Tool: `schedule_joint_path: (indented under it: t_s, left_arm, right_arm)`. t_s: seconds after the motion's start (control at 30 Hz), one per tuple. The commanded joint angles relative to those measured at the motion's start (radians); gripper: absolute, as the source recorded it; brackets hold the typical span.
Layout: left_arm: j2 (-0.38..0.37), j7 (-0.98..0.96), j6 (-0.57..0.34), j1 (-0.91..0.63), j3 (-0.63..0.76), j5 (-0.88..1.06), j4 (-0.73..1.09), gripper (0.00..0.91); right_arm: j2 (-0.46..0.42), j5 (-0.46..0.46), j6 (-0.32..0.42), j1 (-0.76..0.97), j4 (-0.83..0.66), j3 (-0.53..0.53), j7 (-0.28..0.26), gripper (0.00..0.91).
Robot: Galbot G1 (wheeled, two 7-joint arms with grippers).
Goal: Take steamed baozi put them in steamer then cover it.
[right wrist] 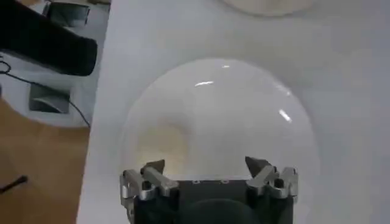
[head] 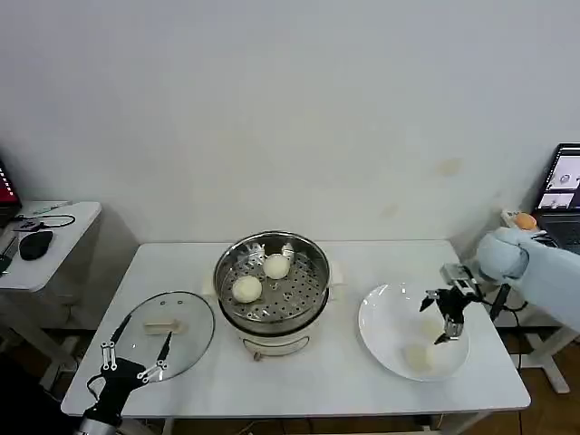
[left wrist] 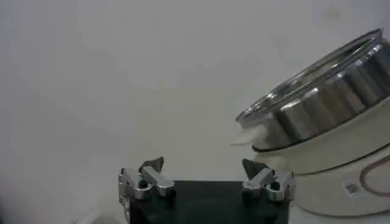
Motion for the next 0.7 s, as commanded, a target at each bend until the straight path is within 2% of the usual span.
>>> schedule_joint_path:
  t_s: [0.03, 0.7]
  left_arm:
    - [0.002, 0.000, -0.002, 0.002, -0.001, 0.000, 0.001, 0.907]
    - [-0.002, -0.001, -0.001, 0.007, -0.006, 0.001, -0.008, 0.907]
  right_arm:
    - [0.001, -0.031, 0.000, -0.095, 0.006, 0.045, -0.010, 0.907]
    - [0.068, -0.071, -0.006, -0.168, -0.043, 0.087, 0.000, 0.907]
